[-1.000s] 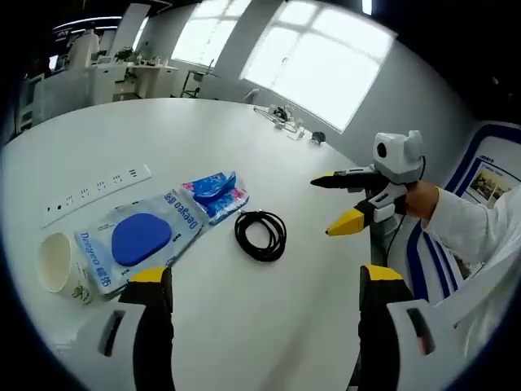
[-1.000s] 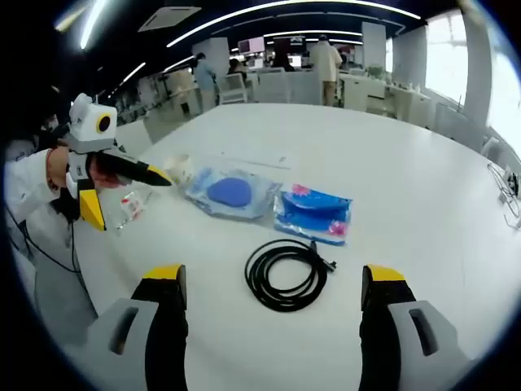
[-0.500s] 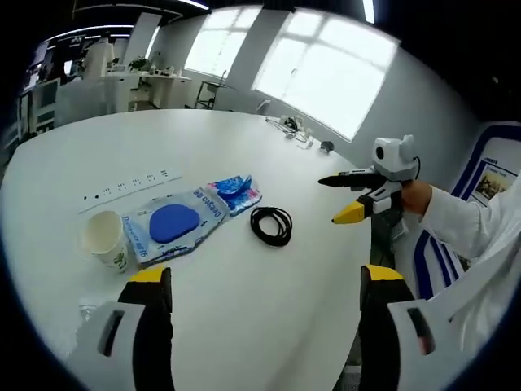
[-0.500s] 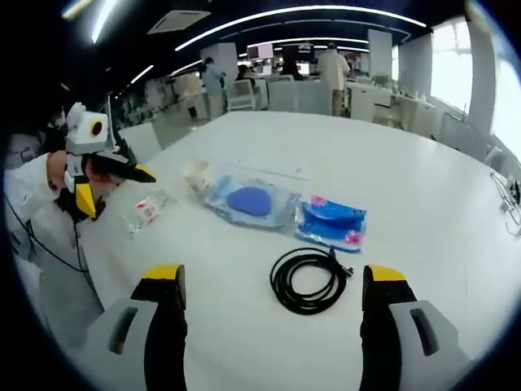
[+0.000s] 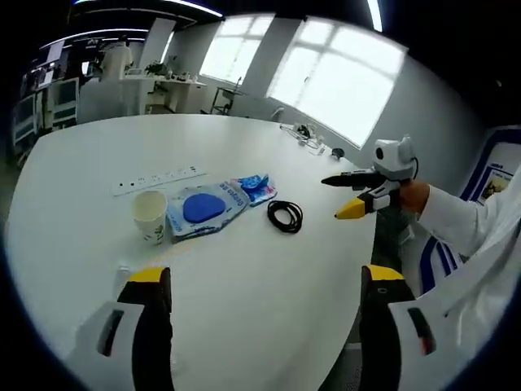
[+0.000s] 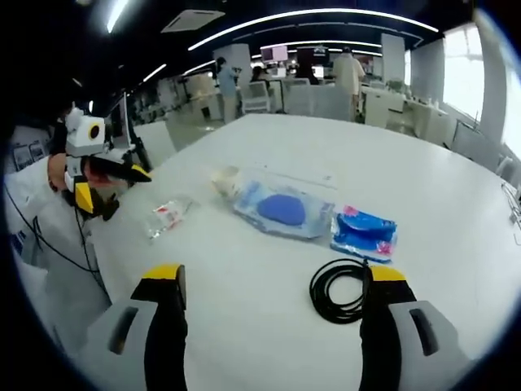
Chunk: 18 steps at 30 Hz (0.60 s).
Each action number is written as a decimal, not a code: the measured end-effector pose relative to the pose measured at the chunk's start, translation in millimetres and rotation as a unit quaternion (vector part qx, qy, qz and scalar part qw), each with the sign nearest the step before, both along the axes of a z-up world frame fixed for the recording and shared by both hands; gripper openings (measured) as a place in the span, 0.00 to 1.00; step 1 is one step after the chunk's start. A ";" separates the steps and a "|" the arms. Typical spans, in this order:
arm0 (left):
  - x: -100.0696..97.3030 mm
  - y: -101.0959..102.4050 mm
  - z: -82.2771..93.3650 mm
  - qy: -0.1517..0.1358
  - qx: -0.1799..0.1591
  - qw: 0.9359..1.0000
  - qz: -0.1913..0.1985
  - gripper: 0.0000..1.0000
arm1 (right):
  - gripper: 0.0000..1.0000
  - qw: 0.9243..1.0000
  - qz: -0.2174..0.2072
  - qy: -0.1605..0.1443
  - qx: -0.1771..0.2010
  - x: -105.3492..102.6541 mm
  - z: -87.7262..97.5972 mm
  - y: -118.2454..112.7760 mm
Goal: Arrange the tabletop items into an orderly group along one side of the table until the central work area is clear of visible clutter.
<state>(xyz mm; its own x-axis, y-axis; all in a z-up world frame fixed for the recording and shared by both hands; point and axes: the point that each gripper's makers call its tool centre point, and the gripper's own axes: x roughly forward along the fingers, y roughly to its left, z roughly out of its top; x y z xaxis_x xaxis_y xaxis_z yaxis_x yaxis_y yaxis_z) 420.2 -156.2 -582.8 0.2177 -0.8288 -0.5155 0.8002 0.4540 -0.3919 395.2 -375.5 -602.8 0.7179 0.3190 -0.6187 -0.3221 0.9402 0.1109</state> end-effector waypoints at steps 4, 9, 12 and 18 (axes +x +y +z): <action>-2.5 24.2 1.7 -0.001 0.000 1.000 0.013 1.00 | 0.88 1.000 0.011 -0.002 0.006 2.5 2.1 20.5; -3.9 48.8 1.7 0.001 0.000 1.000 0.029 0.99 | 0.88 1.000 0.025 -0.001 0.014 7.6 2.4 47.2; -4.2 66.1 1.5 0.002 0.001 0.999 0.040 0.99 | 0.88 0.999 0.035 0.000 0.020 11.1 3.2 63.9; -4.7 92.7 3.1 0.002 -0.001 0.998 0.056 0.99 | 0.87 0.998 0.061 0.001 0.028 22.5 1.6 101.9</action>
